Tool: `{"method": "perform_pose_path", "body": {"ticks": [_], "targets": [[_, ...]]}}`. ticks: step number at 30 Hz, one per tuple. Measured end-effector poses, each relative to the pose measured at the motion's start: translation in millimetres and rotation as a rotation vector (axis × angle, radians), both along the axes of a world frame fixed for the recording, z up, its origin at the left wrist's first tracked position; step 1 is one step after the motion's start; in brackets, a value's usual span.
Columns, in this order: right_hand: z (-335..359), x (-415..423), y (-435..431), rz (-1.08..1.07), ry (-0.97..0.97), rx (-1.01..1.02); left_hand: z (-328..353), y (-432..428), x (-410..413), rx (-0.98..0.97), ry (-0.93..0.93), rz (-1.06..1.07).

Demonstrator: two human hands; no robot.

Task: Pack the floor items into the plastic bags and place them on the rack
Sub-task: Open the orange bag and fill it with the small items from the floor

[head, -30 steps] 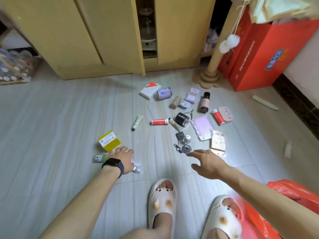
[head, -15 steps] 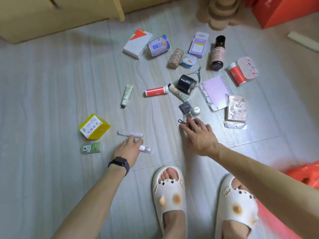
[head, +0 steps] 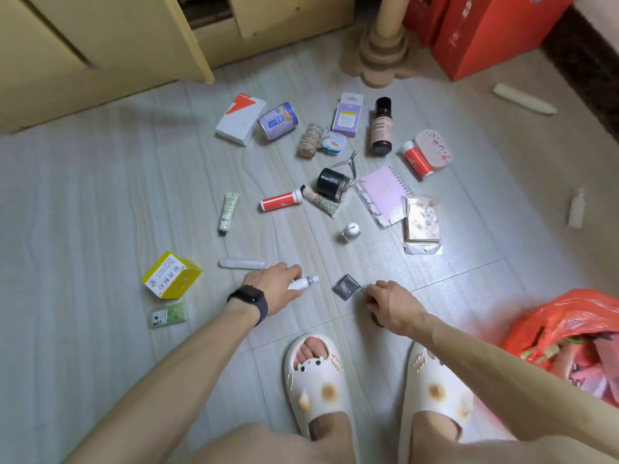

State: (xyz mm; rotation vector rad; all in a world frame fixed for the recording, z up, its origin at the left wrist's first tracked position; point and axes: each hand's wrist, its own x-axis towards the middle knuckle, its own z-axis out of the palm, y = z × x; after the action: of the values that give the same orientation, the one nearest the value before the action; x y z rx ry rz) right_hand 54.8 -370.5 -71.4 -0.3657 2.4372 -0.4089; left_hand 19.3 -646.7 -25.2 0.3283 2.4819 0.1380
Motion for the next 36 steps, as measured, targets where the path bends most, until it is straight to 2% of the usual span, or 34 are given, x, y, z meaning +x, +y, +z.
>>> {"method": "perform_pose_path", "body": {"ticks": [3, 8, 12, 17, 20, 24, 30, 36], "targets": [[35.2, 6.1, 17.5, -0.203, -0.009, -0.208, 36.8, 6.5, -16.4, 0.005, 0.059, -0.054], [111.8, 43.8, 62.1, -0.512, 0.094, -0.49, 114.8, 45.9, -42.6, 0.076, 0.247, -0.167], [164.9, 94.4, 113.3, -0.796, 0.276, -0.642, 170.6, 109.4, -42.5, 0.146, 0.333, -0.28], [197.0, 161.9, 177.1, -1.073, 0.397, -0.63, 201.6, 195.1, -17.1, 0.104, 0.441, -0.599], [200.4, 203.5, 212.4, -1.211, 0.435, -0.527, 205.6, 247.3, 7.0, 0.152, 0.419, -0.687], [189.1, 238.2, 254.6, -1.391, 0.395, -0.376, 196.8, 309.6, 39.0, 0.227, 0.346, -0.753], [162.0, 257.2, 295.1, -1.623, 0.371, -0.253, 163.0, 368.4, 79.2, 0.278, 0.231, -0.771], [145.1, 252.1, 302.2, -1.664, 0.31, -0.322, 135.3, 392.3, 91.3, 0.298, 0.153, -0.749]]}}
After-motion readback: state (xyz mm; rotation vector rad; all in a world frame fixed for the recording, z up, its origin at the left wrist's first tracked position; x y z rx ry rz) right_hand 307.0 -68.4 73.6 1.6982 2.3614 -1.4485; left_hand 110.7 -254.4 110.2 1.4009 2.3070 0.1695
